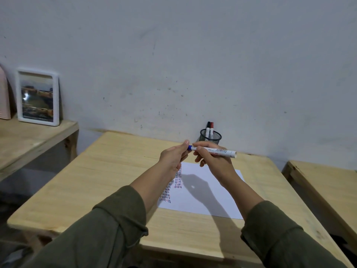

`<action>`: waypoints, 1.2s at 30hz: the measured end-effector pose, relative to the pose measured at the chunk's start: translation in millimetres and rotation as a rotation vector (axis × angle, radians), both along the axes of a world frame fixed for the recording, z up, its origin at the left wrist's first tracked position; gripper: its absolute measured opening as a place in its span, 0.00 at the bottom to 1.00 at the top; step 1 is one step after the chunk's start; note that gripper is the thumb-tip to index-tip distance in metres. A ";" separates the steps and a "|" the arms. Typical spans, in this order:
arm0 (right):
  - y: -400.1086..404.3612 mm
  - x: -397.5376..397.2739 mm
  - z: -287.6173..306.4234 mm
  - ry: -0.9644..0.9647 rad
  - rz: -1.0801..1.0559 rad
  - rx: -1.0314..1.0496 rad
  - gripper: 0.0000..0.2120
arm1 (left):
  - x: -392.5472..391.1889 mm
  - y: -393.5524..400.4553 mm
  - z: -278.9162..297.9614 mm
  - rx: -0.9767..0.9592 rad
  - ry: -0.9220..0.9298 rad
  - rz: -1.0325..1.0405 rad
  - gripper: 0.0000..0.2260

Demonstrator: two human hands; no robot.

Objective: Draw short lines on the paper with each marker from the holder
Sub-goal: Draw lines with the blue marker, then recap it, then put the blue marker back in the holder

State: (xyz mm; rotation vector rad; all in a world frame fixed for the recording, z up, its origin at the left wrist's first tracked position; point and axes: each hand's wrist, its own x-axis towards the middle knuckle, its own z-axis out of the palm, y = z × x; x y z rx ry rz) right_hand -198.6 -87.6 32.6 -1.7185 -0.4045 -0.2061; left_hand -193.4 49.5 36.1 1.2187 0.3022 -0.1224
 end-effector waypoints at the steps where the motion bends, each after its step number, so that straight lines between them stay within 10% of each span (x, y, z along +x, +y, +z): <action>1: 0.2 0.2 0.4 0.001 -0.002 0.005 0.07 | 0.3 -0.9 1.3 -0.026 0.006 -0.004 0.05; 13: 1.9 -3.1 -3.0 0.198 0.101 0.357 0.08 | 11.4 -9.3 3.3 -0.133 -0.085 0.021 0.04; 21: -39.3 13.8 16.5 0.418 0.419 0.466 0.33 | 52.2 -11.1 17.1 0.077 -0.191 0.024 0.14; 27: -57.5 49.4 23.2 0.272 0.144 0.214 0.06 | 92.7 -34.7 35.9 0.287 -0.272 -0.165 0.18; 36: -85.5 137.3 44.4 0.091 -0.199 0.028 0.41 | 149.0 -51.6 9.1 0.738 -0.265 -0.133 0.24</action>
